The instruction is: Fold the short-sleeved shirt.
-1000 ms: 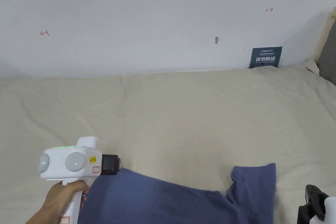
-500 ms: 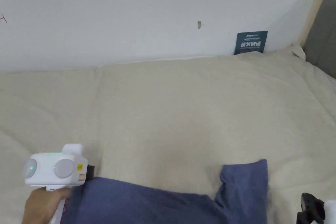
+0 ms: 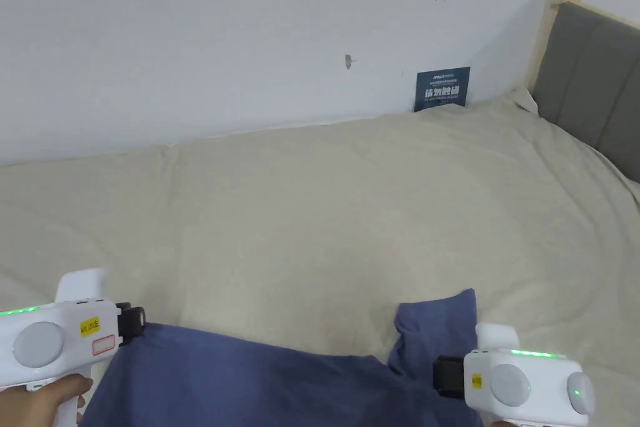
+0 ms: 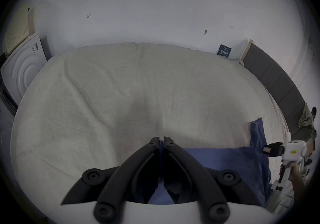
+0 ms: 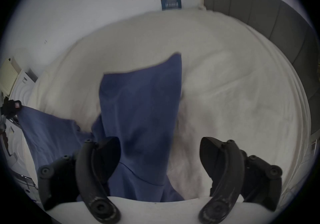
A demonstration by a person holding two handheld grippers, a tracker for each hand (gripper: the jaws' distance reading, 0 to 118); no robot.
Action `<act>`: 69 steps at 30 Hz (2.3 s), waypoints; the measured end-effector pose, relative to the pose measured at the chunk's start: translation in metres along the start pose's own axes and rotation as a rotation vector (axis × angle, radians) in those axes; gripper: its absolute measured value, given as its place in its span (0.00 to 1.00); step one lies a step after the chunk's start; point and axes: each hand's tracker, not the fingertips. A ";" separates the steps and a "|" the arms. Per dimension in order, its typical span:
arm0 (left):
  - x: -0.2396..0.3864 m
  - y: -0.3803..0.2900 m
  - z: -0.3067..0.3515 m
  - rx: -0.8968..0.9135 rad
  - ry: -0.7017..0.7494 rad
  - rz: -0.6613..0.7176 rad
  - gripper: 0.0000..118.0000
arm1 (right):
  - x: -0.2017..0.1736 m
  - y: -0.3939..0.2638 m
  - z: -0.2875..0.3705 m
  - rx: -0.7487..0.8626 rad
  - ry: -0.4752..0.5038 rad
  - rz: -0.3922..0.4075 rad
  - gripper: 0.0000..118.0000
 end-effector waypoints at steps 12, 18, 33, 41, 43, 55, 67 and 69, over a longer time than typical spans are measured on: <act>-0.016 -0.014 0.052 0.082 0.000 0.064 0.02 | -0.027 0.001 0.096 0.289 0.031 0.139 0.02; -0.027 0.017 0.119 0.244 -0.009 0.091 0.02 | -0.054 0.039 0.199 0.563 0.088 0.233 0.02; -0.029 0.181 0.284 0.686 0.153 0.027 0.02 | -0.128 0.183 0.374 1.022 0.191 0.299 0.02; -0.037 0.247 0.287 0.754 0.233 0.011 0.02 | -0.154 0.238 0.386 1.092 0.218 0.353 0.02; -0.041 0.256 0.277 0.759 0.249 0.009 0.02 | -0.159 0.245 0.379 1.102 0.215 0.367 0.02; -0.072 0.199 0.149 0.596 0.249 0.024 0.02 | -0.156 0.223 0.227 0.889 0.262 0.290 0.02; -0.076 0.004 0.122 0.370 0.172 0.037 0.02 | -0.094 0.075 0.162 0.626 0.304 0.267 0.02; -0.075 -0.037 0.132 0.326 0.151 0.051 0.02 | -0.080 0.044 0.169 0.606 0.310 0.274 0.02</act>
